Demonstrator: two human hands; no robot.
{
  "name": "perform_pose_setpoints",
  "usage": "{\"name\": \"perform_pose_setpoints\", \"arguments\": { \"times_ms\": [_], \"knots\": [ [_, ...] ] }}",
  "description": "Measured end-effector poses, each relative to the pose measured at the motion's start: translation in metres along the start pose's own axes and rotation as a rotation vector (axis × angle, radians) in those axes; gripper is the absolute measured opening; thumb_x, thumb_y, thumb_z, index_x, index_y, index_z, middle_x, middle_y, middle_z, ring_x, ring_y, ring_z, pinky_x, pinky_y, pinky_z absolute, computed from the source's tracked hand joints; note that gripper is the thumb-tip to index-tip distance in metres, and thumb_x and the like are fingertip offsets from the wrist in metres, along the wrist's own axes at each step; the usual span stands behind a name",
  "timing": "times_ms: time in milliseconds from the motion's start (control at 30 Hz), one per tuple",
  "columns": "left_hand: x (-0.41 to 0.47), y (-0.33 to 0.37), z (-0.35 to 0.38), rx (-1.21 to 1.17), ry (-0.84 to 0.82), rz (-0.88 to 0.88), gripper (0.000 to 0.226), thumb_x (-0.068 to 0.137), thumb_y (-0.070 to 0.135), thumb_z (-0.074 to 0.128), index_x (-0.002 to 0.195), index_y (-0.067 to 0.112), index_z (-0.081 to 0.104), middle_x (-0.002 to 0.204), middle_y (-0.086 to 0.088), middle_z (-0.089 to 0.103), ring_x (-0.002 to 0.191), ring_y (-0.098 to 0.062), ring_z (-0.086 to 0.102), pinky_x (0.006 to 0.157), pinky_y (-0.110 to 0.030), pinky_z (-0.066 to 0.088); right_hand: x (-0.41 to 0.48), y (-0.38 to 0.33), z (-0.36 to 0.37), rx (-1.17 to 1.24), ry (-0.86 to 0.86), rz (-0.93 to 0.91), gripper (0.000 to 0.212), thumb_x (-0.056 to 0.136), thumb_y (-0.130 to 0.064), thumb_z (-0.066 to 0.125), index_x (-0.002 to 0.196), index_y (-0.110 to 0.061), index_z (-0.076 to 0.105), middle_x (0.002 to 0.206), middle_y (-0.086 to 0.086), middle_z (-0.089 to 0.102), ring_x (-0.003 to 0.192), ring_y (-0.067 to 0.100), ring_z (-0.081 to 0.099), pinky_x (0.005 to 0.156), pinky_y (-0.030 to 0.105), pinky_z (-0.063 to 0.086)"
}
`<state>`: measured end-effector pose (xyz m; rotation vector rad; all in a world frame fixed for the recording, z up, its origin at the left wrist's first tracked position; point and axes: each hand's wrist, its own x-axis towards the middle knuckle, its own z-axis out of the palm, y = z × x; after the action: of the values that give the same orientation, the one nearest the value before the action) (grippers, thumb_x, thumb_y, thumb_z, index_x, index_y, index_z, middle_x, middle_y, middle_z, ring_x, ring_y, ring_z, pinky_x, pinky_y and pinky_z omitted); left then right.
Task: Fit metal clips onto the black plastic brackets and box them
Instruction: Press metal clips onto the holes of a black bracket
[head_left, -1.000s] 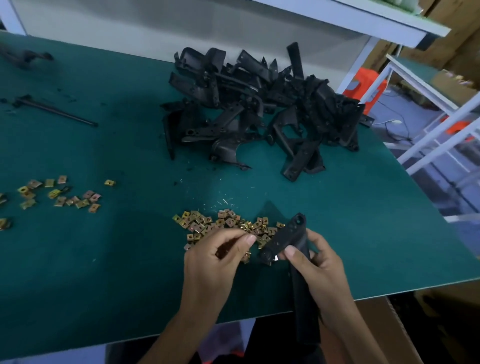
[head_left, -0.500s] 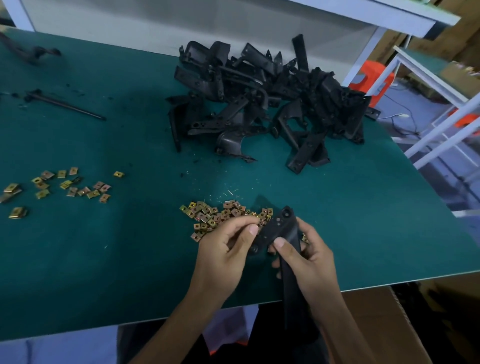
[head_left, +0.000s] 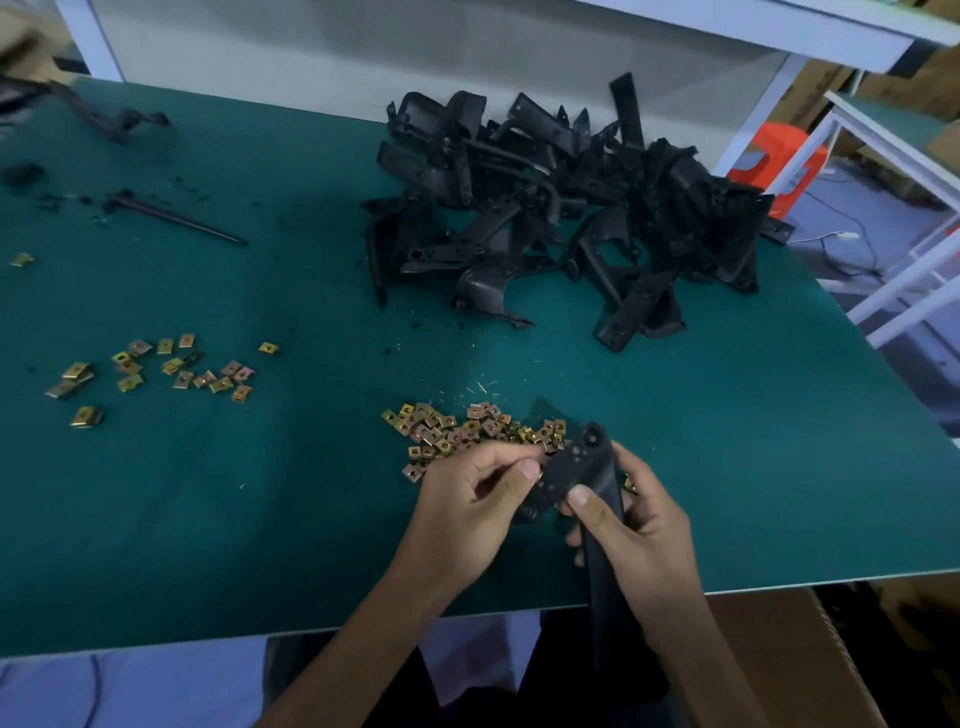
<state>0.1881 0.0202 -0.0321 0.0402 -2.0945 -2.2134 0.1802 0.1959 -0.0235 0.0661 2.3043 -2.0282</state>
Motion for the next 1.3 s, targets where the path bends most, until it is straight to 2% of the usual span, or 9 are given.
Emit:
{"name": "perform_pose_setpoints", "arguments": {
  "times_ms": [200,367,500,633,800,900,1067,1200,1300],
  "knots": [
    [0.0,0.01,-0.012,0.087,-0.109,-0.012,0.017,0.095,0.027,0.064,0.1,0.041,0.071,0.093,0.017,0.077,0.085,0.002,0.071,0.071,-0.012,0.051,0.0,0.0,-0.001,-0.002,-0.029,-0.003,0.044,0.073,-0.037,0.078,0.114,-0.051,0.068,0.079,0.013,0.073,0.058,0.02,0.067,0.048,0.029,0.053],
    [0.002,0.015,-0.017,0.106,-0.145,-0.066,0.015,0.096,0.027,0.064,0.098,0.039,0.073,0.087,0.004,0.076,0.076,-0.006,0.068,0.071,-0.031,0.057,0.001,-0.001,-0.002,0.029,-0.039,0.018,0.043,0.072,-0.035,0.079,0.113,-0.044,0.069,0.078,0.014,0.073,0.057,0.021,0.066,0.048,0.029,0.053],
    [0.0,0.015,-0.02,0.108,-0.166,-0.097,0.019,0.098,0.019,0.064,0.097,0.033,0.076,0.085,0.003,0.077,0.07,-0.002,0.064,0.067,-0.021,0.054,0.001,0.001,0.0,0.022,-0.034,0.03,0.05,0.072,-0.032,0.079,0.121,-0.03,0.065,0.078,0.015,0.072,0.057,0.022,0.066,0.047,0.03,0.052],
    [0.004,0.02,-0.019,0.147,-0.201,-0.079,0.016,0.097,0.016,0.065,0.099,0.028,0.076,0.09,0.013,0.078,0.081,0.003,0.07,0.071,-0.01,0.049,0.002,0.004,0.001,0.009,-0.039,0.021,0.045,0.075,-0.032,0.077,0.118,-0.035,0.065,0.079,0.013,0.073,0.058,0.021,0.066,0.049,0.03,0.053],
    [-0.001,0.021,-0.014,0.201,-0.222,-0.135,0.022,0.093,0.032,0.069,0.114,0.026,0.073,0.099,0.019,0.076,0.095,0.003,0.07,0.087,-0.02,0.055,0.002,0.004,0.003,0.03,-0.007,-0.003,0.043,0.073,-0.031,0.078,0.114,-0.031,0.065,0.074,0.014,0.071,0.055,0.02,0.065,0.048,0.028,0.052],
    [-0.009,0.022,-0.008,0.404,-0.069,-0.068,0.039,0.076,0.06,0.07,0.109,0.039,0.068,0.101,0.035,0.067,0.098,0.016,0.059,0.085,-0.002,0.043,0.002,0.005,0.004,0.049,0.022,-0.009,0.041,0.074,-0.03,0.078,0.113,-0.029,0.064,0.074,0.013,0.071,0.056,0.019,0.064,0.049,0.028,0.053],
    [-0.013,0.021,0.003,0.69,0.09,0.211,0.019,0.082,0.037,0.079,0.088,0.021,0.069,0.085,0.016,0.062,0.086,-0.003,0.05,0.075,-0.012,0.039,0.0,0.007,0.005,0.054,0.044,-0.035,0.036,0.075,-0.033,0.079,0.108,-0.035,0.066,0.074,0.011,0.07,0.056,0.019,0.063,0.05,0.029,0.053],
    [-0.012,0.025,-0.005,0.638,0.012,0.175,0.017,0.086,0.038,0.075,0.092,0.023,0.071,0.084,0.021,0.06,0.088,0.003,0.053,0.074,-0.007,0.038,0.0,0.008,0.006,0.047,0.038,-0.046,0.036,0.076,-0.034,0.079,0.108,-0.039,0.066,0.075,0.013,0.07,0.056,0.019,0.064,0.051,0.029,0.054],
    [0.003,0.024,-0.037,0.634,-0.031,0.116,0.016,0.098,0.037,0.061,0.106,0.031,0.072,0.099,0.022,0.068,0.095,0.005,0.058,0.079,-0.011,0.041,0.0,0.008,0.005,0.05,0.036,-0.031,0.04,0.074,-0.04,0.08,0.111,-0.04,0.065,0.077,0.014,0.071,0.058,0.019,0.065,0.052,0.029,0.054]
  ]
}}
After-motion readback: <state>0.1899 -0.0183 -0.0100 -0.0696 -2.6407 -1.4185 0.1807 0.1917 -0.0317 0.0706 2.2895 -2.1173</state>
